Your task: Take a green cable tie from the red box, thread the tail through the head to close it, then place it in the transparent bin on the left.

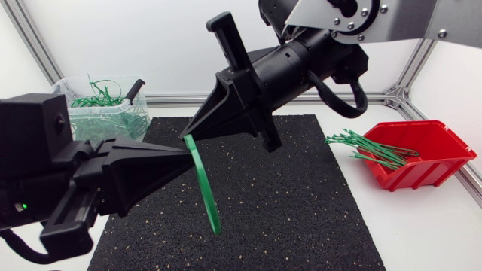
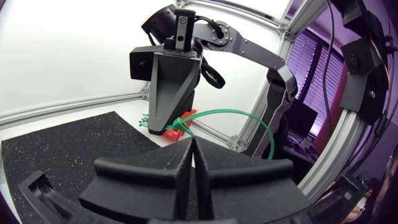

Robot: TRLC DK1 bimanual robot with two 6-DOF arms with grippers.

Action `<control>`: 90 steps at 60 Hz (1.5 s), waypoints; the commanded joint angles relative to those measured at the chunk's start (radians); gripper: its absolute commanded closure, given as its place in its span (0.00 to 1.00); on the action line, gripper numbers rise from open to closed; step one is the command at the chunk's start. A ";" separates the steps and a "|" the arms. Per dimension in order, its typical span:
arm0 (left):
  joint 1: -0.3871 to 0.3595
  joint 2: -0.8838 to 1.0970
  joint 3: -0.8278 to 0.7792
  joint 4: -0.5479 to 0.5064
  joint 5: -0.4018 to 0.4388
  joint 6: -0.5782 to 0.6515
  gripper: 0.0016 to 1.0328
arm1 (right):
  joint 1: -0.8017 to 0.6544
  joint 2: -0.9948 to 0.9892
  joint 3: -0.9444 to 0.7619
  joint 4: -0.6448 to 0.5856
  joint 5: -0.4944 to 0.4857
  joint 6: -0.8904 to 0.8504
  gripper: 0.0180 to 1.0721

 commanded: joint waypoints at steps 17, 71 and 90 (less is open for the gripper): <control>-0.017 -0.022 0.028 0.028 0.048 0.010 0.97 | -0.019 0.049 0.006 0.020 0.045 -0.017 0.94; 0.124 0.189 0.268 -0.238 0.096 -0.047 0.97 | -0.164 -0.125 -0.066 -0.055 0.049 -0.128 0.12; 0.323 0.334 0.482 -0.532 -0.042 0.117 0.97 | -0.283 -0.112 -0.094 -0.180 0.285 -0.287 0.05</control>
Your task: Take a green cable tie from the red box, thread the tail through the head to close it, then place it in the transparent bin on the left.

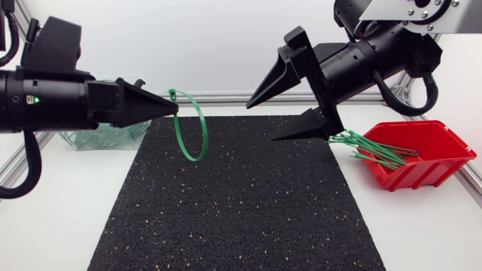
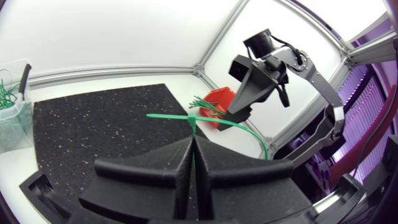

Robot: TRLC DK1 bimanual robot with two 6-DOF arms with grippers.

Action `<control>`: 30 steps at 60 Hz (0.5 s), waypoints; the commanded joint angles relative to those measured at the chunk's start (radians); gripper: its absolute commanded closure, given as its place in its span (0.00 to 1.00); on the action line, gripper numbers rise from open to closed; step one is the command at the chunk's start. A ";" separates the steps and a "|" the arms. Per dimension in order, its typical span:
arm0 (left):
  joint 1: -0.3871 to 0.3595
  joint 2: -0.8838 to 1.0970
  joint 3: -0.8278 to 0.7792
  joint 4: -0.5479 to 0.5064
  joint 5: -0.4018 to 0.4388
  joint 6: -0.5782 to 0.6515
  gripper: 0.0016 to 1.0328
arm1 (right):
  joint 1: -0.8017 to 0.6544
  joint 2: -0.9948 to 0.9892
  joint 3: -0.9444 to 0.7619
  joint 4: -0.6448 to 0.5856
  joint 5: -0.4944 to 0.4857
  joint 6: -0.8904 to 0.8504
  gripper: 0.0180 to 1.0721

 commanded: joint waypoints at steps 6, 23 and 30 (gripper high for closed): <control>0.164 0.099 0.143 -0.093 -0.074 0.139 0.97 | -0.028 0.003 -0.004 -0.059 0.166 -0.088 0.05; 0.389 0.213 0.258 0.048 -0.316 0.309 0.97 | -0.039 -0.063 -0.013 -0.099 0.457 -0.174 0.05; 0.485 0.286 0.302 0.174 -0.356 0.335 0.97 | -0.039 -0.110 -0.045 -0.095 0.516 -0.188 0.05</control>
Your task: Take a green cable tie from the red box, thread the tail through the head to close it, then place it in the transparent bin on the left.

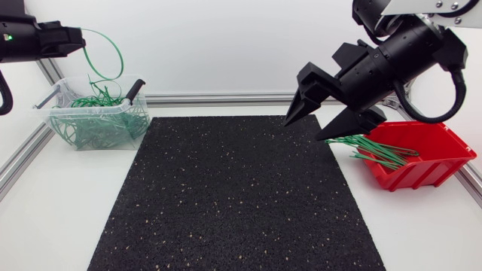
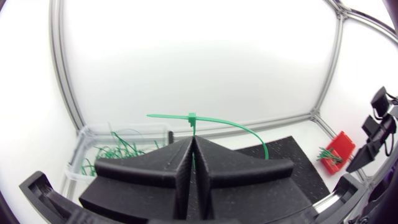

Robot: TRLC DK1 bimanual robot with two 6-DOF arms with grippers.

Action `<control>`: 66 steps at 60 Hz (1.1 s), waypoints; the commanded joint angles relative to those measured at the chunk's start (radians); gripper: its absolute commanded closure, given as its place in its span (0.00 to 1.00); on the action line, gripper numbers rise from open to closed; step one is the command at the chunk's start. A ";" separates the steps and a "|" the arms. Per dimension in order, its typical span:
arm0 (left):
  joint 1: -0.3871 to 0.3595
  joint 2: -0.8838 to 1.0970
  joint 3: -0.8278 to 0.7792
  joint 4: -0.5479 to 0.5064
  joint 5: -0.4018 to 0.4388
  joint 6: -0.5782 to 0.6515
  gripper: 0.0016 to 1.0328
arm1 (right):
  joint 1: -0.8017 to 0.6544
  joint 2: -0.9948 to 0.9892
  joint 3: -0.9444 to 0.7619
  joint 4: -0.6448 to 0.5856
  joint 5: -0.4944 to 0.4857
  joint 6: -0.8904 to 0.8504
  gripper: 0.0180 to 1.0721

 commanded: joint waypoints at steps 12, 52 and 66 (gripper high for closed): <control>0.130 0.189 0.143 0.229 -0.129 0.094 0.97 | -0.010 -0.095 -0.082 -0.007 0.080 -0.048 0.05; 0.302 0.654 0.474 0.192 -0.252 0.239 0.82 | -0.018 -0.179 -0.137 -0.024 0.089 -0.065 0.05; 0.299 0.675 0.488 0.140 -0.252 0.257 0.03 | -0.013 -0.194 -0.146 -0.035 0.089 -0.063 0.05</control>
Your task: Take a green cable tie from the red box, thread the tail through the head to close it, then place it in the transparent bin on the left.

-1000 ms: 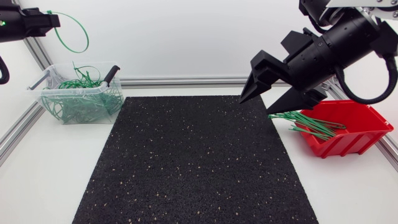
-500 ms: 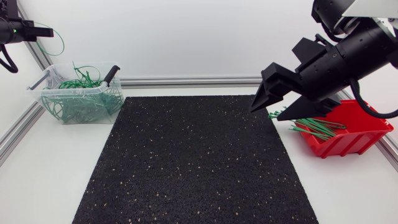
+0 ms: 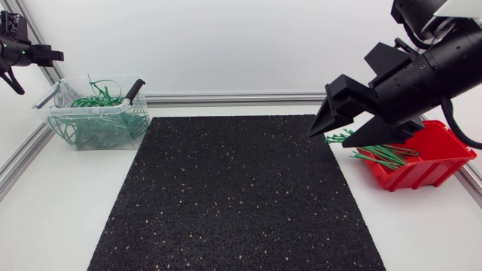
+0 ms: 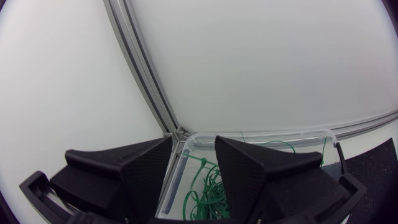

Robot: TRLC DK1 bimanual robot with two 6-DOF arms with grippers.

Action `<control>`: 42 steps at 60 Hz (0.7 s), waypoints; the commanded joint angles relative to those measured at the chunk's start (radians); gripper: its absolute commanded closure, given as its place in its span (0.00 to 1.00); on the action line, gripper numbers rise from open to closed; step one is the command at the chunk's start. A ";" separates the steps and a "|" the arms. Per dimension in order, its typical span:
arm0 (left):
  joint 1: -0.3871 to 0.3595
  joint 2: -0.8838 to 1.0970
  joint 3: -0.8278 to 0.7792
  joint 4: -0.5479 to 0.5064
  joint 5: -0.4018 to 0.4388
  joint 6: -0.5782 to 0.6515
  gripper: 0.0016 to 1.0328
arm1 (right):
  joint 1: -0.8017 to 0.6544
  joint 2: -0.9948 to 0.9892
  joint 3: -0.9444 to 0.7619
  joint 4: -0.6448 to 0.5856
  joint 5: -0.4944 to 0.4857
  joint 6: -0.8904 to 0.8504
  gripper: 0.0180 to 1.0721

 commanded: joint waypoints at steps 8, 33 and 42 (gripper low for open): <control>-0.007 -0.013 0.018 -0.030 -0.001 0.030 0.03 | 0.010 -0.021 -0.022 -0.017 0.005 -0.007 0.05; -0.115 -0.361 -0.252 0.029 0.011 0.020 0.03 | -0.002 -0.084 -0.015 0.021 0.228 -0.073 0.05; -0.172 -0.487 -0.387 0.095 0.012 0.014 0.03 | -0.076 -0.110 -0.041 0.055 0.287 -0.156 0.05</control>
